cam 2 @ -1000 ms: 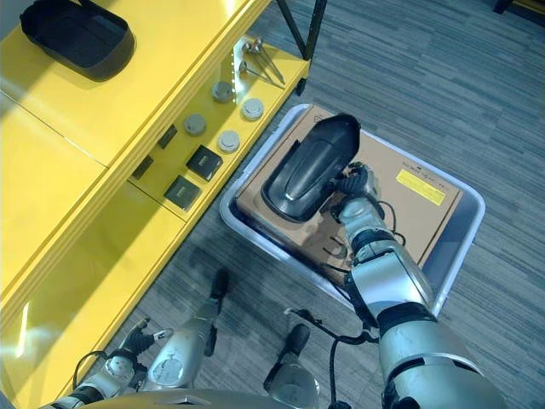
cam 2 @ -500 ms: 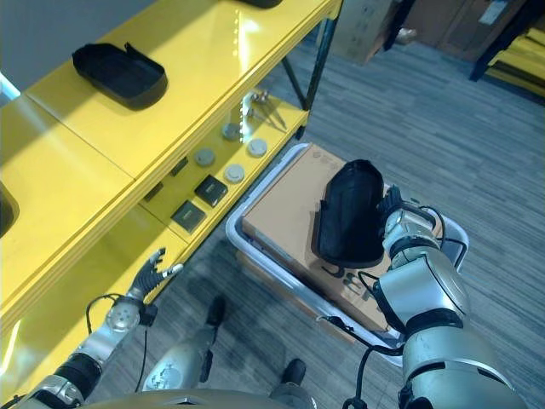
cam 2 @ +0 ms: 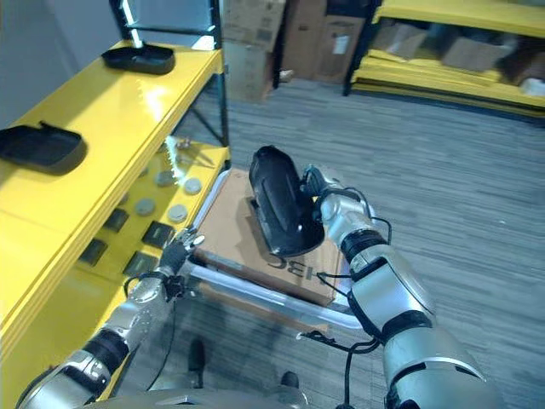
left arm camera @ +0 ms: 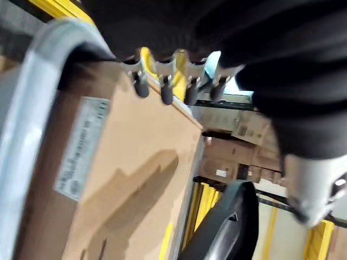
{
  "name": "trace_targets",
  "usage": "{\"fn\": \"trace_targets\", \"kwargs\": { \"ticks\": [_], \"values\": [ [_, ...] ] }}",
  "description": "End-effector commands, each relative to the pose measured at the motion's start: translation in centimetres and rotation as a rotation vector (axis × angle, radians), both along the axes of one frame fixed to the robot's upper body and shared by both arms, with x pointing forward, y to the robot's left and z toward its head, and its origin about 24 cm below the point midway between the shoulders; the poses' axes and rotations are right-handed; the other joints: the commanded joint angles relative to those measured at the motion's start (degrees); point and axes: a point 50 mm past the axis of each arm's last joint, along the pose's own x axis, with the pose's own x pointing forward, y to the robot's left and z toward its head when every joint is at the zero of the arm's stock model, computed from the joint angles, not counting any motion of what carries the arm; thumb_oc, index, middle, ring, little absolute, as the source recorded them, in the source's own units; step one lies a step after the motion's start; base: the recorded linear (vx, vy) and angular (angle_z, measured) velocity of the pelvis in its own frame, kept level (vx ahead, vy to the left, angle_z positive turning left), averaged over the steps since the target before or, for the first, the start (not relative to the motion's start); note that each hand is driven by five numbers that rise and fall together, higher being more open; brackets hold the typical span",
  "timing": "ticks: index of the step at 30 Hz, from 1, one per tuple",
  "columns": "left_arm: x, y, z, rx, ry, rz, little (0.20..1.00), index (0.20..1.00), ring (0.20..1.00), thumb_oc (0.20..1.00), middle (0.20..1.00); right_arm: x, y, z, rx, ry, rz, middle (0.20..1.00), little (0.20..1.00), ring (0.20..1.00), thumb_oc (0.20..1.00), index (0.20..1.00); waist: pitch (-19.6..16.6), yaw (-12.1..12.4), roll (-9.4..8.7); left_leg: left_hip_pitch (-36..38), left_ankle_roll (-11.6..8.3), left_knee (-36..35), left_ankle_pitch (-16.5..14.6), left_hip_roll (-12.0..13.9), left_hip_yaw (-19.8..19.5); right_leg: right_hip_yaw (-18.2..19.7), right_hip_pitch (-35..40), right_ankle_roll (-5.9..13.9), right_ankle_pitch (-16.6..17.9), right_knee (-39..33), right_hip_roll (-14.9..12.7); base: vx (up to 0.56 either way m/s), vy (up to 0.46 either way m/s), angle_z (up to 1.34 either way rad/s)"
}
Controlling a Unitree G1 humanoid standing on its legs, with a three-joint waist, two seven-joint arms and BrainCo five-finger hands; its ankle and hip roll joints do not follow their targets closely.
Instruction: Move parts from the plastic box to the shelf.
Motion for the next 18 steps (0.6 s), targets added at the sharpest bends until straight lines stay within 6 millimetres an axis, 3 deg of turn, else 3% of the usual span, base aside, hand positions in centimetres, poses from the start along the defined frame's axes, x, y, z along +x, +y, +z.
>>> {"fn": "trace_targets", "kwargs": {
  "ticks": [1,4,11,18],
  "values": [
    [2.3,0.3,1.2,-0.035,-0.018,0.064,1.0,1.0,1.0,1.0,1.0,1.4,1.5,5.5,-0.033,-0.169,0.09,0.2,0.2,0.2,0.2,0.2,-1.6,1.4,-1.87,4.9,-2.25,-0.4,-6.4,1.7,2.6,2.8,-2.2,0.23,0.1,0.2,-0.6,0.01,-0.052,-0.41],
    [3.4,-0.3,1.6,-0.096,0.012,0.084,1.0,1.0,1.0,1.0,1.0,1.4,4.6,6.3,-0.008,-0.208,0.199,0.2,0.2,0.2,0.2,0.2,-2.2,-0.1,-2.12,5.9,-2.44,-0.4,-6.4,2.4,4.2,4.5,-2.4,0.08,0.2,0.1,0.1,0.0,-0.044,-0.33],
    [4.3,-1.5,1.8,-0.09,0.041,0.063,1.0,1.0,1.0,1.0,1.0,1.0,7.2,6.1,0.052,-0.222,0.285,0.2,0.2,0.2,0.2,0.2,-2.8,-1.3,-2.13,7.0,-2.65,-0.4,-6.6,3.1,5.3,5.4,-2.0,-0.11,0.0,0.0,0.7,0.0,-0.026,-0.16],
    [5.8,-4.1,4.6,-0.174,-0.015,0.023,1.0,1.0,1.0,1.0,1.0,0.1,11.2,5.1,0.186,-0.214,0.391,0.2,0.2,0.2,0.2,0.2,-3.3,-1.7,-1.89,7.6,-2.78,-0.4,-6.6,3.3,5.1,5.3,-1.1,-0.33,-0.1,-0.1,0.9,0.0,0.0,0.0]
  ]
}}
